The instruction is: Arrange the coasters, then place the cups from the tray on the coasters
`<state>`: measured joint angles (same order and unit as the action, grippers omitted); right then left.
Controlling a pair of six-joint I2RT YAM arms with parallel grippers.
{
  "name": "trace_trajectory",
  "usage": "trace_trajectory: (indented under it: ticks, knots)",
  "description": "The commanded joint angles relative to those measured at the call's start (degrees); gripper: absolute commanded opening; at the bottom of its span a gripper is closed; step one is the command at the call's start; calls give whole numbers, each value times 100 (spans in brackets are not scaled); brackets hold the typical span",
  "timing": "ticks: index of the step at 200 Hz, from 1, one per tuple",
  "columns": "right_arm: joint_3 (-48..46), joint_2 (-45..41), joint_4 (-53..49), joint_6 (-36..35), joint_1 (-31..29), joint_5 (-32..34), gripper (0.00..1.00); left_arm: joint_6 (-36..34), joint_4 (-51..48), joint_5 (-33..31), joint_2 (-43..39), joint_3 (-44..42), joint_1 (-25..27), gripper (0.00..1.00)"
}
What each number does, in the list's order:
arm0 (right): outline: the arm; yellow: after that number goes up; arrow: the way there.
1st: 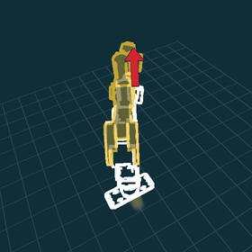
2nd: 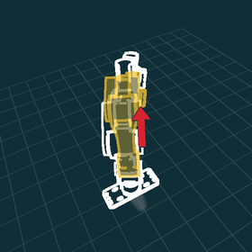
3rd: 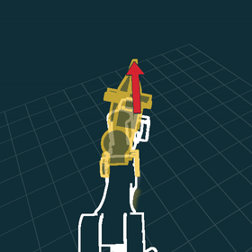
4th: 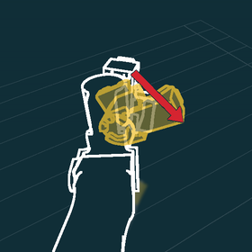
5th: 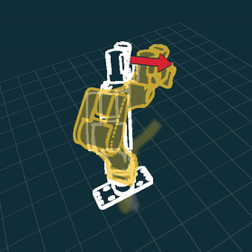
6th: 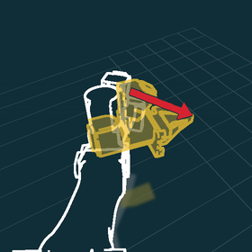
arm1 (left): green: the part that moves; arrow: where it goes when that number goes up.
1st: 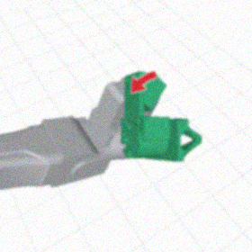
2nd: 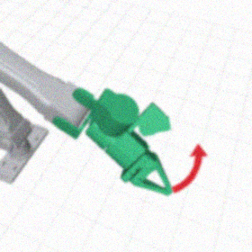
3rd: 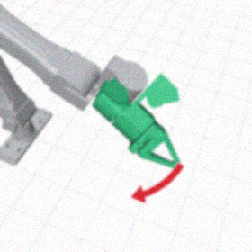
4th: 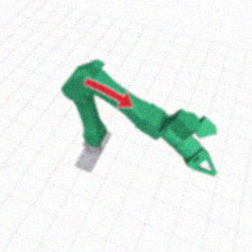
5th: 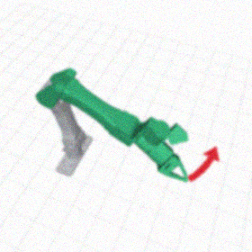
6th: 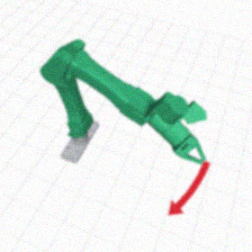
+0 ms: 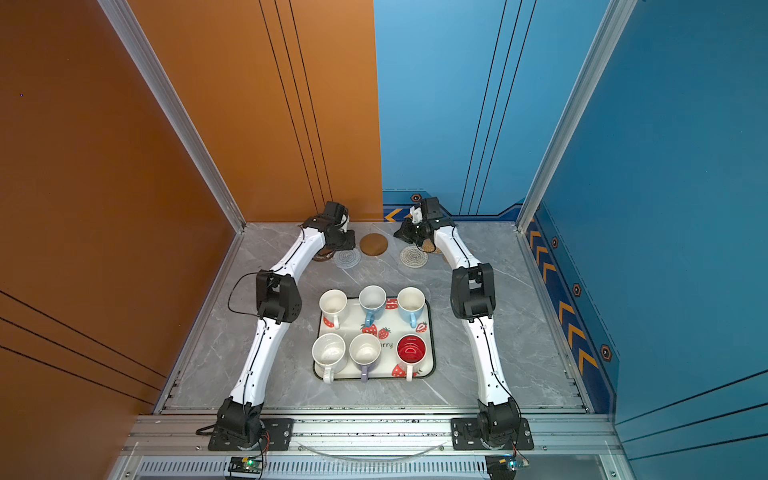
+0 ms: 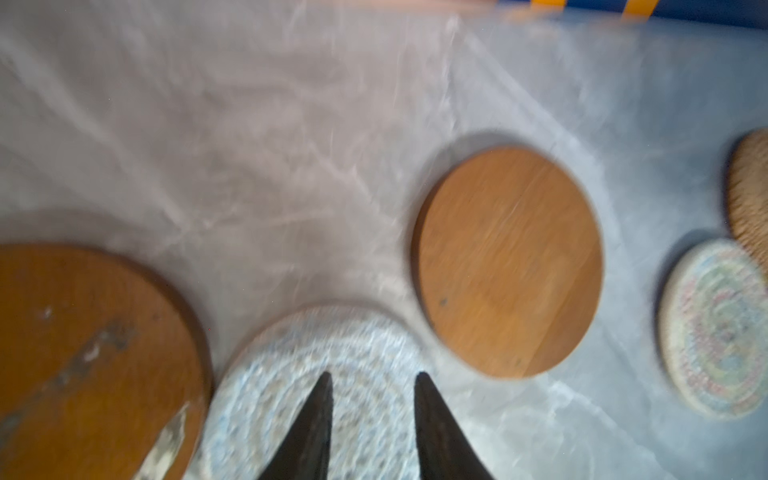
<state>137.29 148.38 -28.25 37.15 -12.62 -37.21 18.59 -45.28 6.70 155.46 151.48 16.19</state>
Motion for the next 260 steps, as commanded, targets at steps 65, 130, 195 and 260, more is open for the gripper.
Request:
trace_trajectory:
  ticks: [65,130,195,260]
  knots:
    - [395,827,1064,958,-94,-441,30,1188,2087,248,205,-144,-56,58]
    - [430,1037,1478,1324,-87,-449,31,1646,2995,438,533,-316,-114,64]
    - [439,1158,1713,1567,-123,-506,31,2017,3330,735,755,-429,-143,65]
    - [428,1192,1760,1642,-129,-556,32,2286,3554,1319,888,-481,-103,64]
